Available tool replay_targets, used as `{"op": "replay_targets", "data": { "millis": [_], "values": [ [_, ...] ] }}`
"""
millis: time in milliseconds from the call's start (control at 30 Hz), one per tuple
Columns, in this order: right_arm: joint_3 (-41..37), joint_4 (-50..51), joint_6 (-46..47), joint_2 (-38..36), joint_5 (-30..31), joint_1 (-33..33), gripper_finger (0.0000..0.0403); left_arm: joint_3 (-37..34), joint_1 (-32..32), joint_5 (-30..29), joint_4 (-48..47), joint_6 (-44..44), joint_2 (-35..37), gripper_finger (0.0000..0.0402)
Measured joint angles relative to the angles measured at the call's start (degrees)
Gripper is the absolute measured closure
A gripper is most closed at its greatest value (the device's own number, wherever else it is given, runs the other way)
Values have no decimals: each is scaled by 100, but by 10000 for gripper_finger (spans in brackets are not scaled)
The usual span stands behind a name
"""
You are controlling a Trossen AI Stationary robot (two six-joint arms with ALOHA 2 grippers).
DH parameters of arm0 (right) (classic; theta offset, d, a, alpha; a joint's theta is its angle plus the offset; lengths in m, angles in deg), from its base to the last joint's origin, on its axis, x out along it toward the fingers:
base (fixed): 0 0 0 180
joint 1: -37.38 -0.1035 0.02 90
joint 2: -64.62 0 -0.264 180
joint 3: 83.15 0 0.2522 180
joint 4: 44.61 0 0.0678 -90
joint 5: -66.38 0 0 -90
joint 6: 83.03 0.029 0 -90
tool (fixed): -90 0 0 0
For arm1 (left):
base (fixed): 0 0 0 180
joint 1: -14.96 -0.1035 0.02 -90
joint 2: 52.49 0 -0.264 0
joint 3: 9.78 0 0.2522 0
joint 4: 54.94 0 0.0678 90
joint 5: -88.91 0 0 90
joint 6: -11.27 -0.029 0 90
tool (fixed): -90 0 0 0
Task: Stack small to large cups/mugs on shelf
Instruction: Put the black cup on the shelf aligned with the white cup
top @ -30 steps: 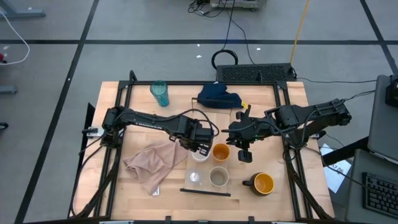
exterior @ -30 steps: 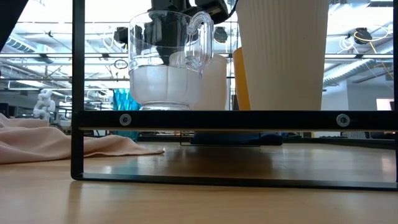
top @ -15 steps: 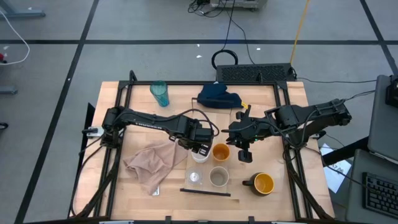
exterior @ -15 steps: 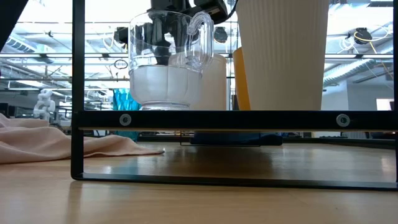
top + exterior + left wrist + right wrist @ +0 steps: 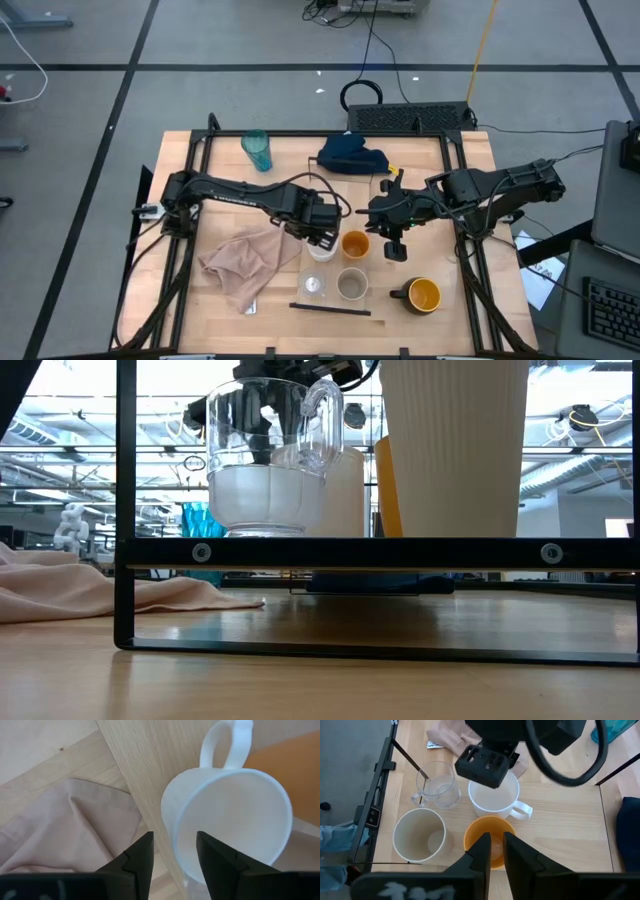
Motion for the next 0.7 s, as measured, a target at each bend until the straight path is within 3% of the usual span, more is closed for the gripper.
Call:
{"op": "replay_targets", "data": {
  "millis": [400, 700],
  "values": [
    [0, 0, -16, 0, 0, 0, 361, 6, 0, 115, 56, -72, 201, 252],
    [0, -12, -18, 0, 18, 1, 361, 2, -26, 730, 594, -1028, 466, 252]
  ]
}}
